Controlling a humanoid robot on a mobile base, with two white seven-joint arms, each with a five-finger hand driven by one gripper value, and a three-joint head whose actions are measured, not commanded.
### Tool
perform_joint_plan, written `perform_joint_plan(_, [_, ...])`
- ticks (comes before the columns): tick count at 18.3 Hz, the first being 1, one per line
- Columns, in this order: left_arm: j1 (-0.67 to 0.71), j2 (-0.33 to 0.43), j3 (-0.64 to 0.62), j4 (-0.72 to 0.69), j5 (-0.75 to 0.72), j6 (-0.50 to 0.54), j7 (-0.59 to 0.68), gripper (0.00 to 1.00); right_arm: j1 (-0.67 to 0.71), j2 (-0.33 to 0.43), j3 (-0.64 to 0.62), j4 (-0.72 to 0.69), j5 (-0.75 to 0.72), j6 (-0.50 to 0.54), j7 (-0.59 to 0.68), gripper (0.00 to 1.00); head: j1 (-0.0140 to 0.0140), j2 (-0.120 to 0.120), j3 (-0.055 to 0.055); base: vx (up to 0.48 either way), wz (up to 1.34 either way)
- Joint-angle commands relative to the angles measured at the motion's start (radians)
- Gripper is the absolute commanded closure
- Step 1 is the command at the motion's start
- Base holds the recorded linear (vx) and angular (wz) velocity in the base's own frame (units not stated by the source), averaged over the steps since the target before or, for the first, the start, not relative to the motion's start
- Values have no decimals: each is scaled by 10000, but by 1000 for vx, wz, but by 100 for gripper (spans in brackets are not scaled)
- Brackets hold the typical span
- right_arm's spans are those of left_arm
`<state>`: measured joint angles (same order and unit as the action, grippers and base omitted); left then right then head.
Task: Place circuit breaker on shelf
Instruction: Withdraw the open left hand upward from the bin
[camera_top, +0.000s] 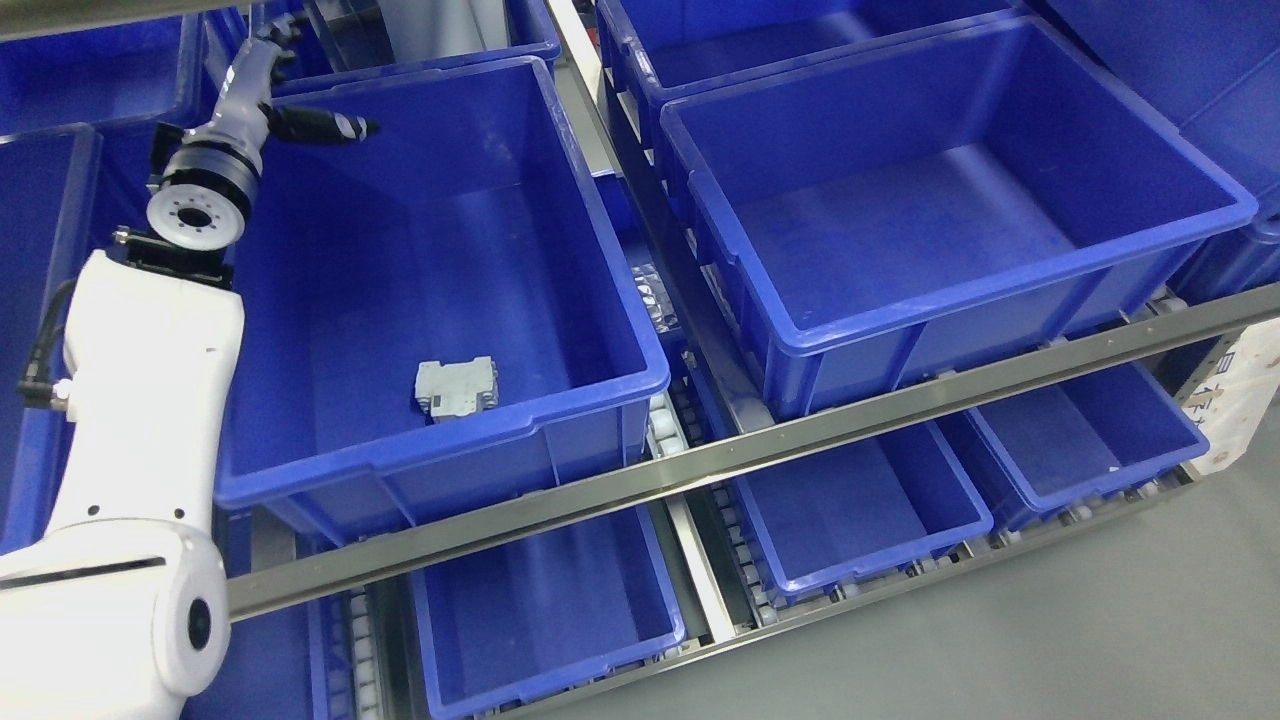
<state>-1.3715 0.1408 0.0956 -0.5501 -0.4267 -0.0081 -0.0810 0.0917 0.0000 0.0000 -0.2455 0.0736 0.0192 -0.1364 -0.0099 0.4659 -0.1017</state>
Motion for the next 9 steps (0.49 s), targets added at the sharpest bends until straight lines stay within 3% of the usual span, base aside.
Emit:
perform_joint_plan(1, [994, -1234, 2771, -2788, 1905, -42, 14, 1, 3, -174, 199, 0, 0, 590, -1, 0, 0, 0, 0, -100, 31])
perform_joint_plan(3, [2173, -1234, 2527, -4659, 2255, 4, -1085, 1, 3, -174, 199, 0, 0, 590, -1, 0, 0, 0, 0, -230, 73])
perform_joint_plan(4, [3106, -1234, 2344, -6355, 2562, 490, -1366, 1, 3, -174, 199, 0, 0, 590, -1, 0, 0, 0, 0, -278, 95])
perform_joint_plan(7, [3698, -1234, 1958, -8819, 3116, 1825, -1369, 1, 3, -174, 199, 0, 0, 590, -1, 0, 0, 0, 0, -300, 71])
perform_joint_plan(9, [3805, -1234, 1821, -9804, 3117, 1983, -1338, 1, 3, -174, 199, 0, 0, 590, -1, 0, 0, 0, 0, -286, -57])
